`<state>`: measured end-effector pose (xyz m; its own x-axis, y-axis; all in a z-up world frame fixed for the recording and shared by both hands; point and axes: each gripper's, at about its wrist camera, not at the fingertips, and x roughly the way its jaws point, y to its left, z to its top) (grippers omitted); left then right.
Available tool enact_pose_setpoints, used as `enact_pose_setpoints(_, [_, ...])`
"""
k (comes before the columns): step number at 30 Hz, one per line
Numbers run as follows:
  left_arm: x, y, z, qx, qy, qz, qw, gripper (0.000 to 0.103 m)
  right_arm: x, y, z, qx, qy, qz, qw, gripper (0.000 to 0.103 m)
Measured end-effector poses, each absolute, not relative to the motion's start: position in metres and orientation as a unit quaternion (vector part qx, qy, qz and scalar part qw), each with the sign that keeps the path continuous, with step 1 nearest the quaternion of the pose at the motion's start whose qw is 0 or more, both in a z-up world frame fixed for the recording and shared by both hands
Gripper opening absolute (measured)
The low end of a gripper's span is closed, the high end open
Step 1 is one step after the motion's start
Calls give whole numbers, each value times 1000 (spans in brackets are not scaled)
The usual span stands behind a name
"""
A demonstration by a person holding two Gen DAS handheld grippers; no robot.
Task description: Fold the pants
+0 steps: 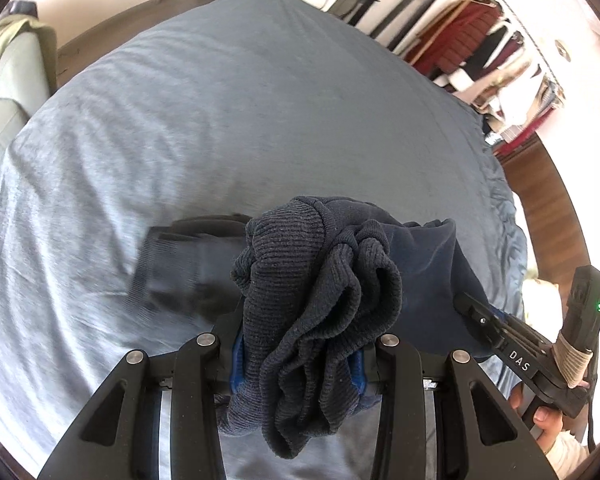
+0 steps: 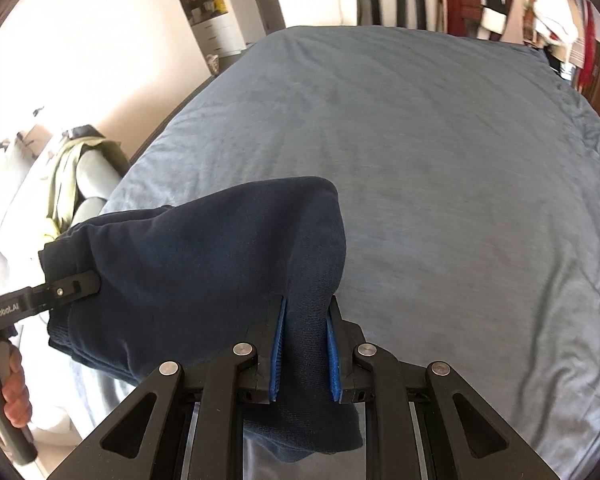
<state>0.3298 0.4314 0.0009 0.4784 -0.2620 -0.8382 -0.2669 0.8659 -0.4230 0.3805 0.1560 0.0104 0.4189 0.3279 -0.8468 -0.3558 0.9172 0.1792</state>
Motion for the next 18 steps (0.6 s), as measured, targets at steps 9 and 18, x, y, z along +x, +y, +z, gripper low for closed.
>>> enact_pose_setpoints(9, [348,484,-54,-272,545,6,793,39,396,210,-29,-33,521,202,828,19])
enact_pose_setpoints(18, [360,497,-90,-251,580,15,775,50,400,232,-62,-63,540,182,819,20])
